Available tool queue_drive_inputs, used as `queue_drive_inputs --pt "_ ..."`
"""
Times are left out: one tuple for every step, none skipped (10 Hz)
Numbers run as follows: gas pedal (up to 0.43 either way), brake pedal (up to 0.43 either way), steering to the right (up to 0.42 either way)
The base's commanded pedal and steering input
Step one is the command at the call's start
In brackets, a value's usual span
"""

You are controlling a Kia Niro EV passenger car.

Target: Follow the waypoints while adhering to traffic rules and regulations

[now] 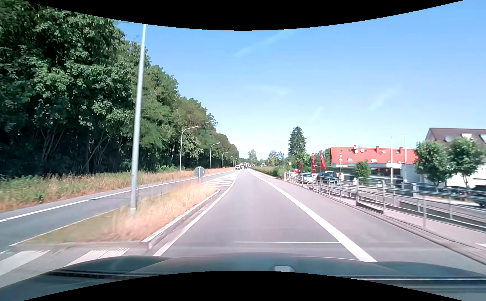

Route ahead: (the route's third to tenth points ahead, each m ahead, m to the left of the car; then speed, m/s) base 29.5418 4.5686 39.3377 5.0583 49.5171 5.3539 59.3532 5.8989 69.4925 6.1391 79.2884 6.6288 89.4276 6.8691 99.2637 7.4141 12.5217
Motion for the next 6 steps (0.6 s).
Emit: queue_drive_inputs --pt "0.039 0.0 -0.016" --pt "0.039 0.0 -0.016" --pt "0.039 0.0 -0.016" --pt "0.039 0.0 -0.016" --pt "0.039 0.0 -0.015" --pt "0.039 0.0 -0.016"
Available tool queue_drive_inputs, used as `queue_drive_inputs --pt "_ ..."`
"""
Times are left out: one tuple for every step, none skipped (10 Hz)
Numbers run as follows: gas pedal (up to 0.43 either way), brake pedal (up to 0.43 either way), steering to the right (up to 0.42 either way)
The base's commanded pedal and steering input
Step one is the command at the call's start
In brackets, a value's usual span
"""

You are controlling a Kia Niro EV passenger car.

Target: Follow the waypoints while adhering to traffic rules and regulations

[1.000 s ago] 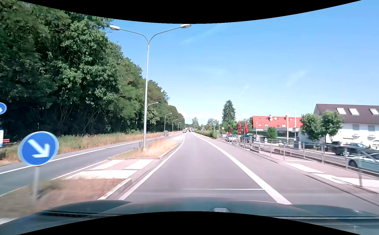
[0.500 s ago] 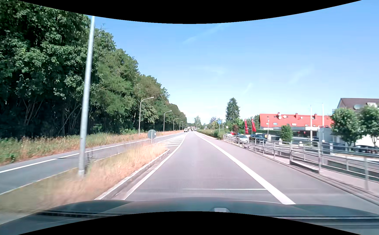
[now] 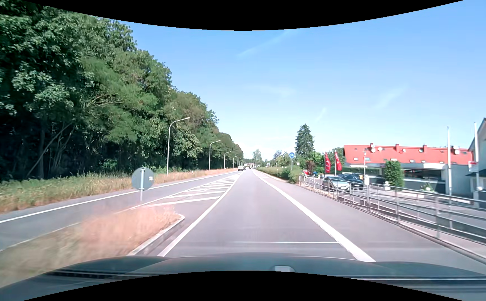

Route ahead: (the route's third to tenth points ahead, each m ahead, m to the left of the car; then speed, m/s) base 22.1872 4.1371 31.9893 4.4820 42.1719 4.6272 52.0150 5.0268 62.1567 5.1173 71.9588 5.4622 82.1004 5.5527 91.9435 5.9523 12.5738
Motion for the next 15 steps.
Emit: queue_drive_inputs --pt "0.039 0.0 -0.016" --pt "0.039 0.0 -0.016" --pt "0.039 0.0 -0.016" --pt "0.039 0.0 -0.015" --pt "0.039 0.0 -0.015" --pt "0.039 0.0 -0.014" --pt "0.039 0.0 -0.013" --pt "0.039 0.0 -0.011" --pt "0.039 0.0 -0.011" --pt "0.039 0.0 -0.011" --pt "0.039 0.0 -0.011" --pt "0.039 0.0 -0.01" --pt "0.039 0.0 -0.01" --pt "0.039 0.0 -0.01" --pt "0.039 0.0 -0.01"
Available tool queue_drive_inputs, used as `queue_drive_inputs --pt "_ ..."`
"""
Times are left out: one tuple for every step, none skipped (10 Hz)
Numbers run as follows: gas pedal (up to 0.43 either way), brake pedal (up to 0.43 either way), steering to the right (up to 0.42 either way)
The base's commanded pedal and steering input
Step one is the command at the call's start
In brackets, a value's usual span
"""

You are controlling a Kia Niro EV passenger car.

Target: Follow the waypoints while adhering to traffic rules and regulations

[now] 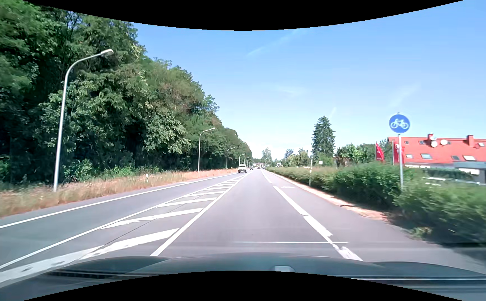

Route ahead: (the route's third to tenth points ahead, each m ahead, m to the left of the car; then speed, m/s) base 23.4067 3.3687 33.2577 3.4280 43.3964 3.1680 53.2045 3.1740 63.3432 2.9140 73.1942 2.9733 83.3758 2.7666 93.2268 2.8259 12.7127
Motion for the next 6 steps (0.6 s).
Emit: queue_drive_inputs --pt "0.039 0.0 -0.01" --pt "0.039 0.0 -0.01" --pt "0.039 0.0 -0.009" --pt "0.039 0.0 -0.007" --pt "0.039 0.0 -0.006" --pt "0.039 0.0 -0.005"
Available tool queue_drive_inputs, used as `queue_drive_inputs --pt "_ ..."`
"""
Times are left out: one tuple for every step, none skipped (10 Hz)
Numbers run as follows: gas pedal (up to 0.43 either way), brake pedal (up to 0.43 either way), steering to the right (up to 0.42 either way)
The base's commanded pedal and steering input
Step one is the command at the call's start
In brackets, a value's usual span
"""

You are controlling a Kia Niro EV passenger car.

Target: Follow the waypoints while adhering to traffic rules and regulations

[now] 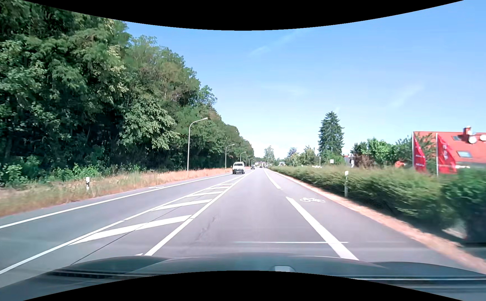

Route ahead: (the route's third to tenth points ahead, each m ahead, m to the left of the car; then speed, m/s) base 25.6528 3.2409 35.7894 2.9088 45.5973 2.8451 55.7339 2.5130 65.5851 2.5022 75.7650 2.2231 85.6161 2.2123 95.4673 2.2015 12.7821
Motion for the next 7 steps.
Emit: queue_drive_inputs --pt "0.039 0.0 -0.005" --pt "0.039 0.0 -0.005" --pt "0.039 0.0 -0.005" --pt "0.039 0.0 -0.005" --pt "0.039 0.0 -0.005" --pt "0.039 0.0 -0.005" --pt "0.039 0.0 -0.005"
